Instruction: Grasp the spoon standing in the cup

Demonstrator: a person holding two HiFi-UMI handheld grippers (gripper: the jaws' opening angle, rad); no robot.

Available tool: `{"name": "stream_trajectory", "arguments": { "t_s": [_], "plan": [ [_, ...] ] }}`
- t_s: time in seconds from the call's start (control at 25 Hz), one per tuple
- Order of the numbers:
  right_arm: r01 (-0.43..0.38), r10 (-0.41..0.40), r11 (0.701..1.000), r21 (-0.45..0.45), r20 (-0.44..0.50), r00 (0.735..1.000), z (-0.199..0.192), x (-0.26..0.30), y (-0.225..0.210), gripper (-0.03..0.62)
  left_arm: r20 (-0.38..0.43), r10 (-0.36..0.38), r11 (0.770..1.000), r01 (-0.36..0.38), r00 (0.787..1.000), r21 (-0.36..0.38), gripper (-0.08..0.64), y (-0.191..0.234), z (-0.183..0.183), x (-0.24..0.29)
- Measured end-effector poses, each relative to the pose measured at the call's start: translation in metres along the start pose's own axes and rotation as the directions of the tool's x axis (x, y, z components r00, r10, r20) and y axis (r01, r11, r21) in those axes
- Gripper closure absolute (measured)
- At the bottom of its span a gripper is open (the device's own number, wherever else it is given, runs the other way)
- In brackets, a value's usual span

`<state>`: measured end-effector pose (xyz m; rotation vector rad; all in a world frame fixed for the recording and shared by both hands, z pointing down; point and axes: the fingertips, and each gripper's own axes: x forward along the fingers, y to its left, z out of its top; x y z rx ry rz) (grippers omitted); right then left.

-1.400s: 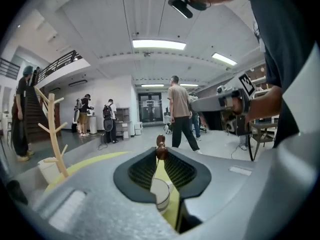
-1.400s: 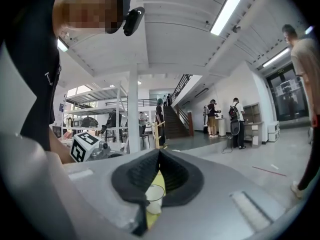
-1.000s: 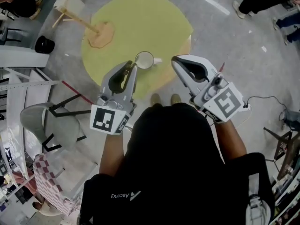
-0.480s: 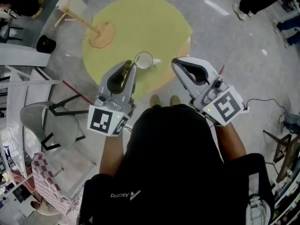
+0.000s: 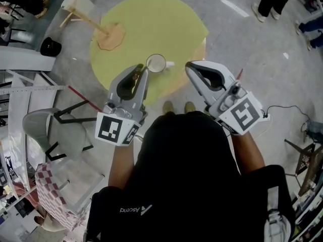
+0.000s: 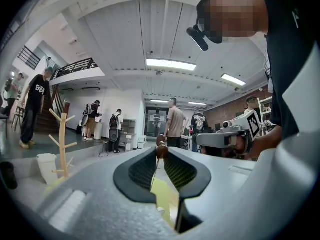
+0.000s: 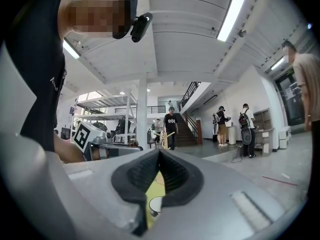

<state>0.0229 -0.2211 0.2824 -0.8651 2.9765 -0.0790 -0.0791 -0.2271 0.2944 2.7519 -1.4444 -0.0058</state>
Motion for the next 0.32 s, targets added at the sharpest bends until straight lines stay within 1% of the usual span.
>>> {"name": "stream_trajectory", "arguments": {
  "t_s": [0.32],
  "plan": [
    [0.016,-0.016,1.0,0.002,-0.004,1.0,-0.0024,-0.0012,-0.0031,0.589,0.002,-0.003,1.0,0.003,1.0,-0.009,0.505,0.0023,-0.0031,0.0006]
  ]
}}
